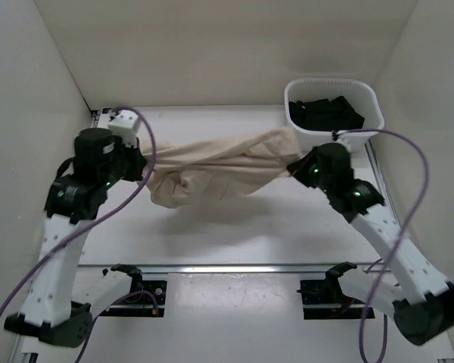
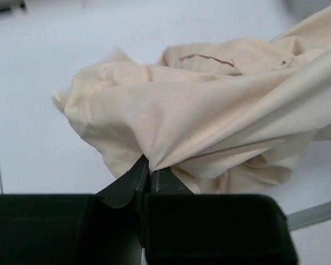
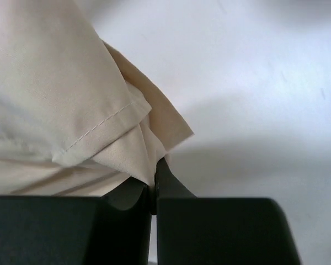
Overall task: Fold and stack the trousers
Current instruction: Flatten the trousers out
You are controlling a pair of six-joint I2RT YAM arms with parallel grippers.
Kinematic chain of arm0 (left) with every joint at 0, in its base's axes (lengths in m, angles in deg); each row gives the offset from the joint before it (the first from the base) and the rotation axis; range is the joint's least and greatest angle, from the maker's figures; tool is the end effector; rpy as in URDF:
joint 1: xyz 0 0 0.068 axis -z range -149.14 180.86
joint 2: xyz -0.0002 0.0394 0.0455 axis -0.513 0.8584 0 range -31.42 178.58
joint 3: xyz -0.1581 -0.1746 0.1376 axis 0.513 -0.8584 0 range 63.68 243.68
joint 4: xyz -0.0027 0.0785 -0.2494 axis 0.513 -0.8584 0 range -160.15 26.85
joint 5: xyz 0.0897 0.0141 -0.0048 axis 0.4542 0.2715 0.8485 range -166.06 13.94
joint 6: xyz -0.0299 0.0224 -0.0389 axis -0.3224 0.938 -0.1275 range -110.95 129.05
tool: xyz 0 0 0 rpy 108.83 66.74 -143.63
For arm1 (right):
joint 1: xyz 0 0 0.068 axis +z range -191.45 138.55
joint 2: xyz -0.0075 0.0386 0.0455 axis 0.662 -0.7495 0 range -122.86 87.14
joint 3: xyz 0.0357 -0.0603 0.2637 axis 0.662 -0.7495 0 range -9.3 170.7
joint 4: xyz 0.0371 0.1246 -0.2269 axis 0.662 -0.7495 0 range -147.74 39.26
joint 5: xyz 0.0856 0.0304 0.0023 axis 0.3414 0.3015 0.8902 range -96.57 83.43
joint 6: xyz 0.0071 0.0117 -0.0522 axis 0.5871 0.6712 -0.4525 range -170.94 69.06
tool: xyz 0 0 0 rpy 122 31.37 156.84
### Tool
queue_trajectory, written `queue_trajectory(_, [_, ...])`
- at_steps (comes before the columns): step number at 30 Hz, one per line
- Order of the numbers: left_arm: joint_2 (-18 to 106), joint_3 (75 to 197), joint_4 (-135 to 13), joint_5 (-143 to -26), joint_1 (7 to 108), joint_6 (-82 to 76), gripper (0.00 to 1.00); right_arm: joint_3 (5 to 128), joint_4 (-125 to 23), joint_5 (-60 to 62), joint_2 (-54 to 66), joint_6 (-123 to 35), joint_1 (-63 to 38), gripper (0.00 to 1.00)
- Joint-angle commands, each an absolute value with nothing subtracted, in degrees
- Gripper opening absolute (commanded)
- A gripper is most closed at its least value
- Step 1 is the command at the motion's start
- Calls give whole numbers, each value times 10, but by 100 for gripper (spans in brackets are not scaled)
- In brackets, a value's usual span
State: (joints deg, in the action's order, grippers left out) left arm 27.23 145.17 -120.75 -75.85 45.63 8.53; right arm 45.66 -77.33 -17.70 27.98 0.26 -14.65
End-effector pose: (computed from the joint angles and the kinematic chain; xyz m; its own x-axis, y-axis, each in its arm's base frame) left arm 0.1695 -0.0445 0.4268 -0.5535 0.1365 -0.8216 0.2469 0.9690 -0.0053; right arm 0.2056 0.0962 0.3263 -0.5157 0.5962 -0.6154 0.1715 0.7755 0.6076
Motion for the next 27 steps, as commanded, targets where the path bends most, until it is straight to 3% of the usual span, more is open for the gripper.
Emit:
queue_trajectory(1, [207,1516,-1205,-714,447,90,14,550,-850,-348,377,-104,-135,0])
queue_trajectory(4, [196,1574,-1211,-729,447,90,14,632,-828,-331,401,-180,-123,0])
queue_trajectory(10, [248,1673,-1360,-886,447,90,15,921,-889,-228,273,-295,-111,0])
queue_trajectory(13, [261,1576,-1386,-998,447,90,55,1050,-928,-198,162,-322,-111,0])
queue_trajectory(15, [267,1507,-1375,-1048,447,90,72,1137,-944,-168,62,-322,-111,0])
queue_trajectory(17, [275,1439,-1352,-1076,447,90,72,1184,-950,-140,-44,-322,-103,0])
queue_trajectory(20, [292,1413,-1325,-1023,447,90,68,1234,-943,-97,-181,-300,-86,0])
queue_trajectory(23, [313,1398,-1291,-942,447,90,52,1337,-984,-1,-337,-250,-86,33])
queue_trajectory(24, [319,1398,-1291,-929,447,90,47,1348,-990,20,-366,-227,-86,56])
queue_trajectory(25, [330,1391,-1285,-918,447,90,45,1337,-990,37,-397,-218,-86,68])
queue_trajectory(26, [330,1391,-1285,-905,447,90,48,1320,-990,48,-397,-211,-86,76])
queue_trajectory(27, [338,1384,-1285,-905,447,90,56,1299,-995,48,-391,-211,-86,90])
